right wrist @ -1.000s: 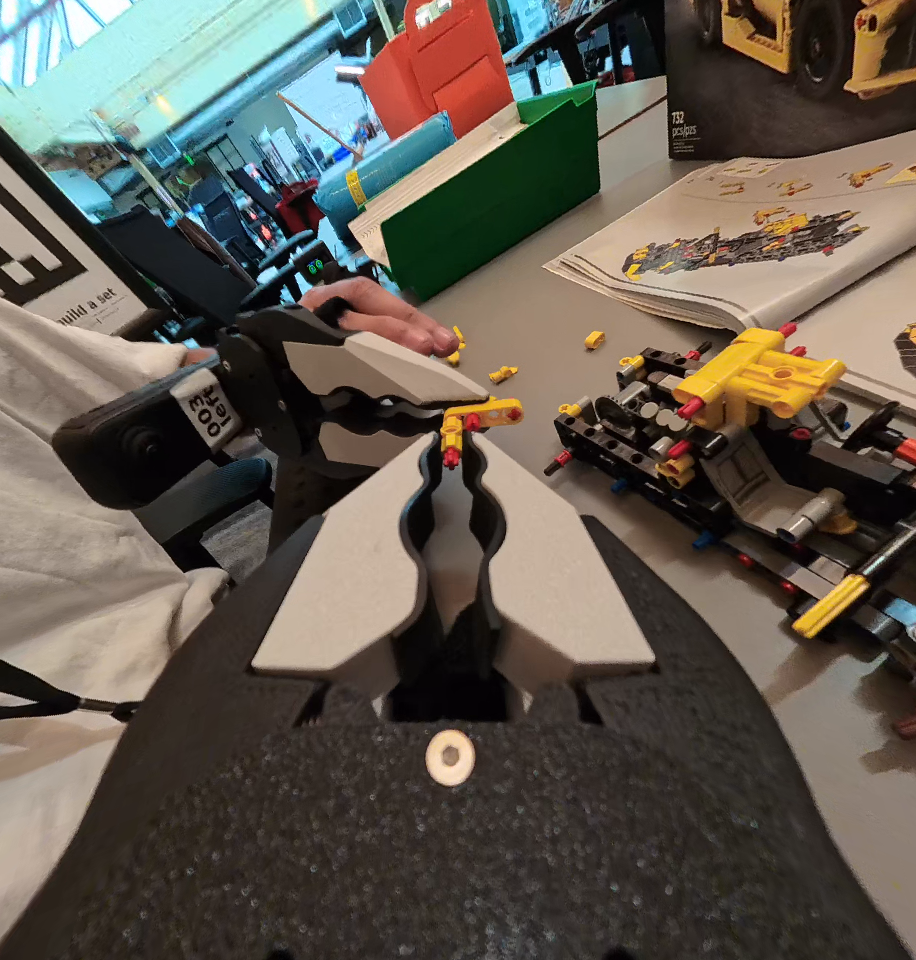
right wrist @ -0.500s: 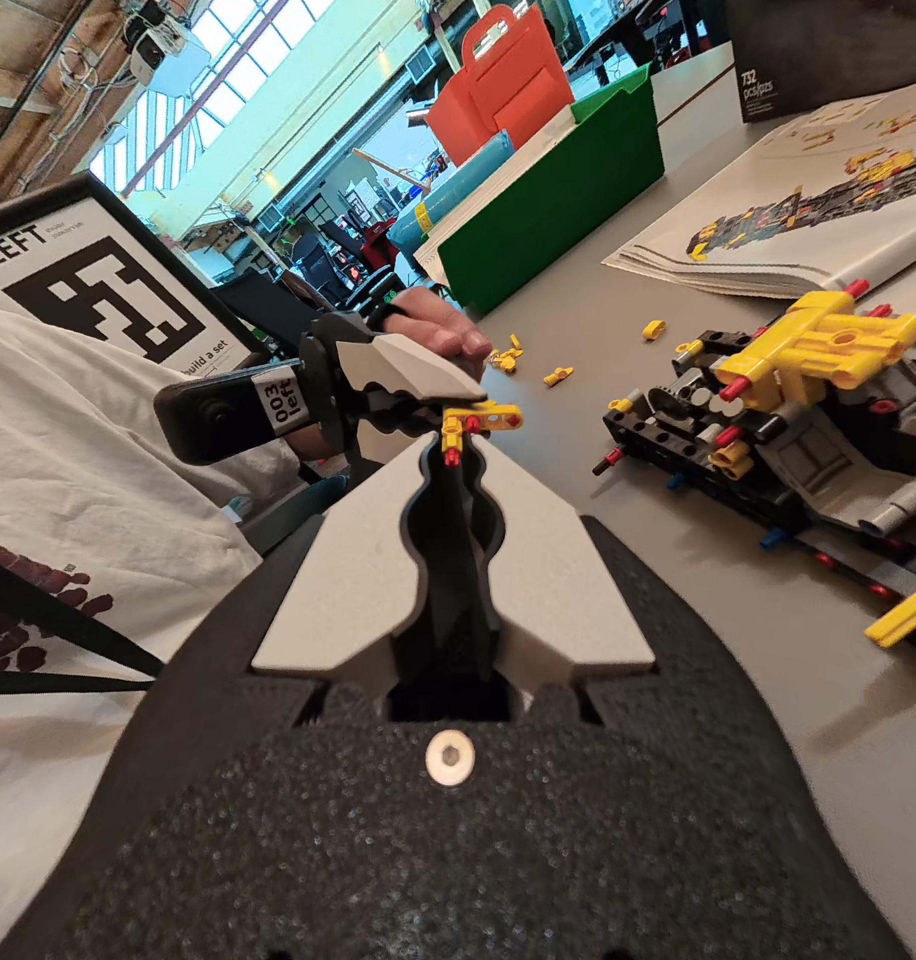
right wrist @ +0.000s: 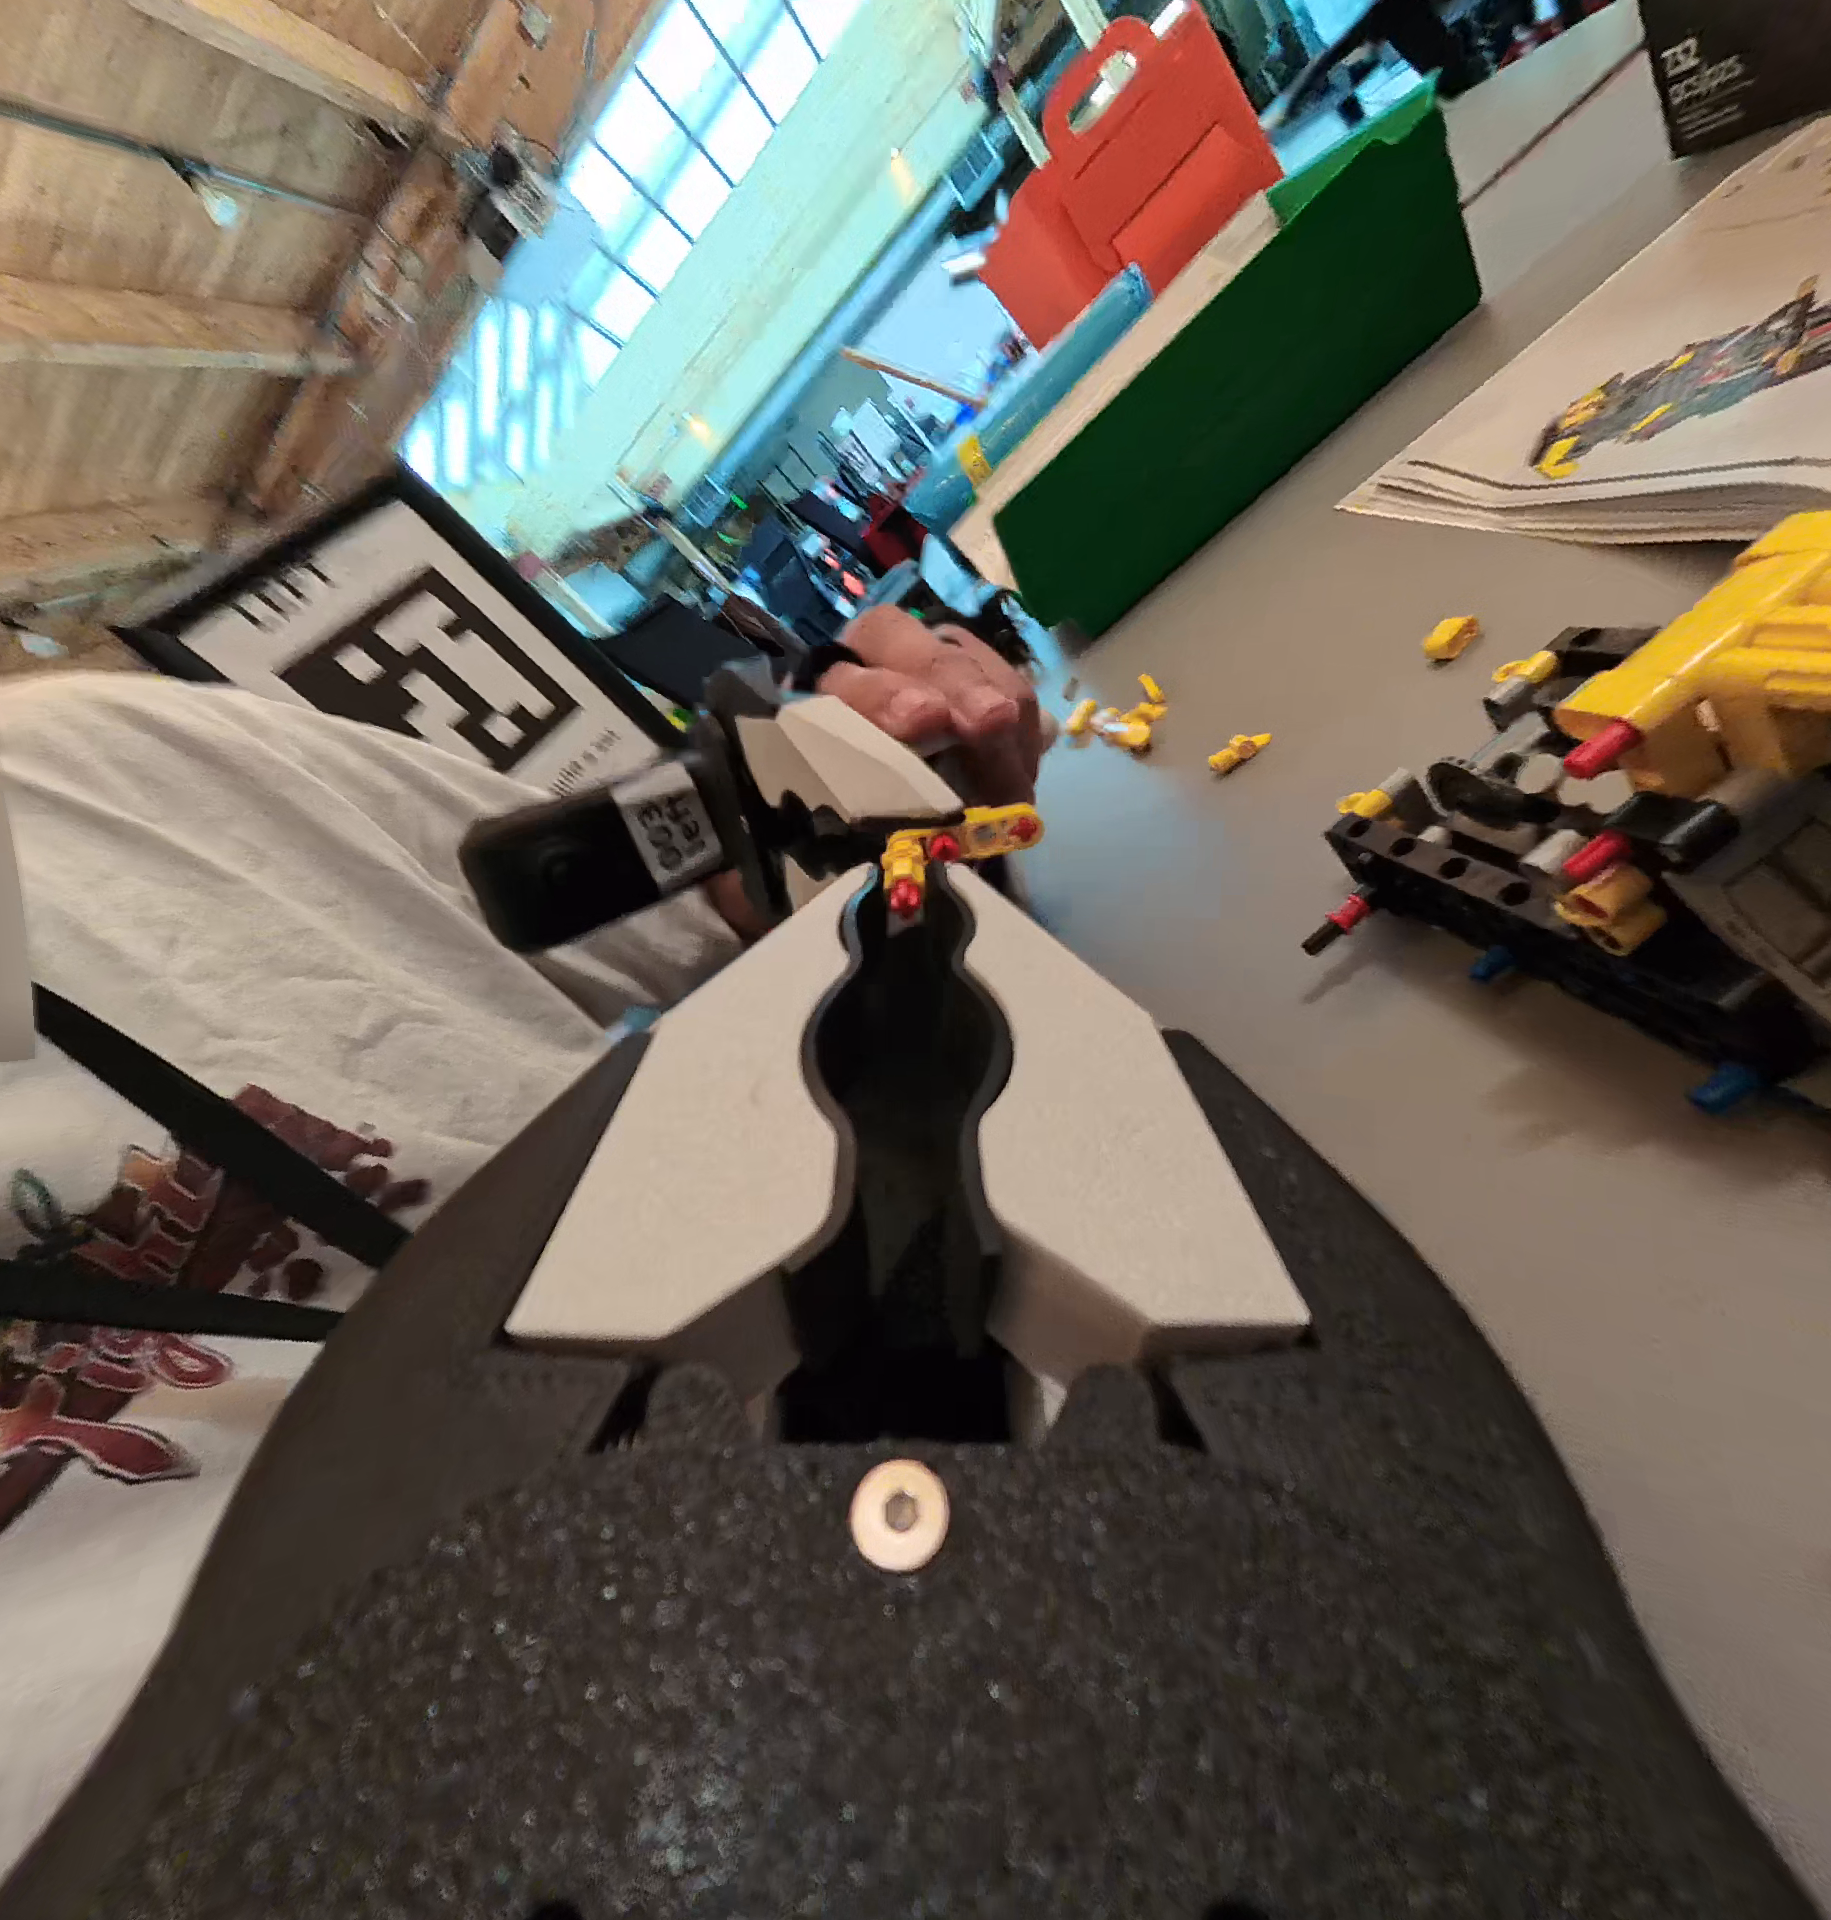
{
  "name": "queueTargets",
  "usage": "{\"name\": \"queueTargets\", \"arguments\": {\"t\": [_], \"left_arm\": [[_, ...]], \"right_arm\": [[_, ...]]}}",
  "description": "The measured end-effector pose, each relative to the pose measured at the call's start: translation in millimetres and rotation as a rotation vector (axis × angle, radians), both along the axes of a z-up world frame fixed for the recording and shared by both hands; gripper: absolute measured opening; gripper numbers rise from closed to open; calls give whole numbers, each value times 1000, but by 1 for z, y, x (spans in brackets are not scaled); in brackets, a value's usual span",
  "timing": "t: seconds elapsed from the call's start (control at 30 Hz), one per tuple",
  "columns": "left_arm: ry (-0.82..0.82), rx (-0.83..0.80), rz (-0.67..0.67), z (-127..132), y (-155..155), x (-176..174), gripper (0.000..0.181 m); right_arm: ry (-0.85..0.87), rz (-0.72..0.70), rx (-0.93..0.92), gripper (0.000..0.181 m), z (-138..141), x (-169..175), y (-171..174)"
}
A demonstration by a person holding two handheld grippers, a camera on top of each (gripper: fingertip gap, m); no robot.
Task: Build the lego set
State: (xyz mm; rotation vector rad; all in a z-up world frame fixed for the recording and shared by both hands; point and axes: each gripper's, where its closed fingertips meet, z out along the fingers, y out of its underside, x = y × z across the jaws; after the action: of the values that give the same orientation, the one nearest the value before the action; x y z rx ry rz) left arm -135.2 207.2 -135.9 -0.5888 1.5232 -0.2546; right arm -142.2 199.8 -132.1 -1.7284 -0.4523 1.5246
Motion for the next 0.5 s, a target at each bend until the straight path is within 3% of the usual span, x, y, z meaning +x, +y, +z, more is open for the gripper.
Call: {"name": "queueTargets", "arguments": {"t": [0.1,0.27,0.4,0.5], "left_arm": [[-70,-19,-17,14,-8,1,9],[-76,10,-31,14,-12,2,8],[-77,-259,-100,25,-18,3,7],[-97,-364,-132,32,-18,3,7]], "right_arm": [[134,52,-53,6,13,-1,-4],[199,89,-133,6,13,1,-4],[325,178,-204,5,22,2,-9],[401,208,-234,5,28,2,-10]]}}
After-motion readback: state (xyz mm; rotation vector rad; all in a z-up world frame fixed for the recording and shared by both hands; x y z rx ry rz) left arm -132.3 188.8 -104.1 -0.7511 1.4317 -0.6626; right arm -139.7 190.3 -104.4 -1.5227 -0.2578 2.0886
